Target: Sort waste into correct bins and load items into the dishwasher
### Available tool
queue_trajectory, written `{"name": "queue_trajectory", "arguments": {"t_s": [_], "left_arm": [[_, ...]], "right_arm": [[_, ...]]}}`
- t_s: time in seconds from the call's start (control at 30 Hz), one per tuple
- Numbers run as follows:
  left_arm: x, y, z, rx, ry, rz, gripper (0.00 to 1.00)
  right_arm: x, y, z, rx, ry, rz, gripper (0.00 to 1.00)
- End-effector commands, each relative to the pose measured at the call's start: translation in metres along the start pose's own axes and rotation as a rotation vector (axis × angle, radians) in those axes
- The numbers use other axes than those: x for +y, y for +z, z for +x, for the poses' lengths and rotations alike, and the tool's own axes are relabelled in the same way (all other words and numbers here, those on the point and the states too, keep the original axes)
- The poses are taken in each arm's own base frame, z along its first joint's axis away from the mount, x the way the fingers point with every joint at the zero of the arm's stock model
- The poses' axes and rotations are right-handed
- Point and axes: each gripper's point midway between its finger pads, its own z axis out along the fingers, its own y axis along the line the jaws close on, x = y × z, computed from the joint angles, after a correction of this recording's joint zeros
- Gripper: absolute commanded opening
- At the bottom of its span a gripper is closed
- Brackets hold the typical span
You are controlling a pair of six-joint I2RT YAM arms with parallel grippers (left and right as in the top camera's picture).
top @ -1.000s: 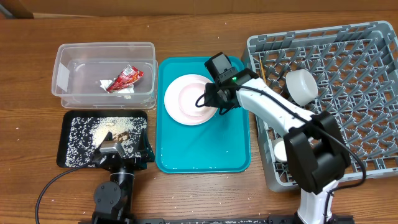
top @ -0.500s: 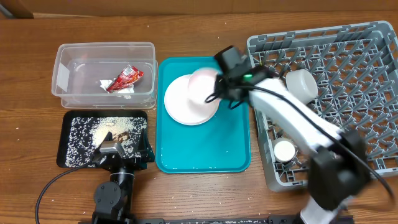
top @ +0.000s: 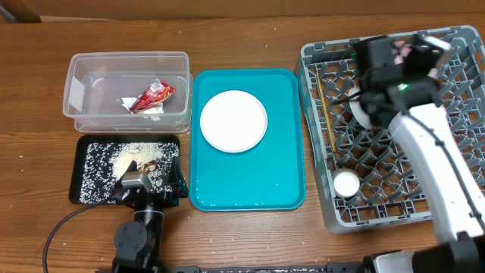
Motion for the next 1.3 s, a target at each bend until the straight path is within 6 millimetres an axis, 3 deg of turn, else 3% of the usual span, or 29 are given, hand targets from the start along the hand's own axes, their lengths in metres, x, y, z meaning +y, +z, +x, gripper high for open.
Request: {"name": "queue_trajectory", "arguments": {"t_s": [0.0,0.17,0.37,0.6,0.77,0.93,1.1,1.27], "left_arm": [[0.004,0.000,-0.002,-0.013,-0.004,-0.019,1.00],[0.004,0.000,-0.002,-0.013,-0.004,-0.019,1.00],[0.004,0.000,-0.002,-0.013,-0.004,-0.019,1.00],[0.004,0.000,-0.002,-0.013,-0.004,-0.019,1.00],[0.004,0.000,-0.002,-0.013,-0.004,-0.019,1.00],[0.004,0.000,-0.002,-0.013,-0.004,-0.019,1.00],[0.004,0.000,-0.002,-0.013,-0.004,-0.019,1.00],[0.004,0.000,-0.002,-0.013,-0.004,-0.019,1.00]], "right_arm": [[-0.031,0.030,-0.004,0.003,0.027,0.152,0.04],[-0.057,0.068,0.013,0.091,-0.037,0.299,0.04],[-0.052,0.088,0.047,0.225,-0.169,0.332,0.04],[-0.027,0.085,0.065,0.232,-0.267,0.315,0.04],[-0.007,0.073,0.080,0.203,-0.345,0.282,0.04],[0.009,0.058,0.081,0.123,-0.404,0.271,0.04],[0.004,0.050,0.059,0.000,-0.437,0.346,0.04],[-0.008,0.059,0.055,0.004,-0.421,0.388,0.04]]}}
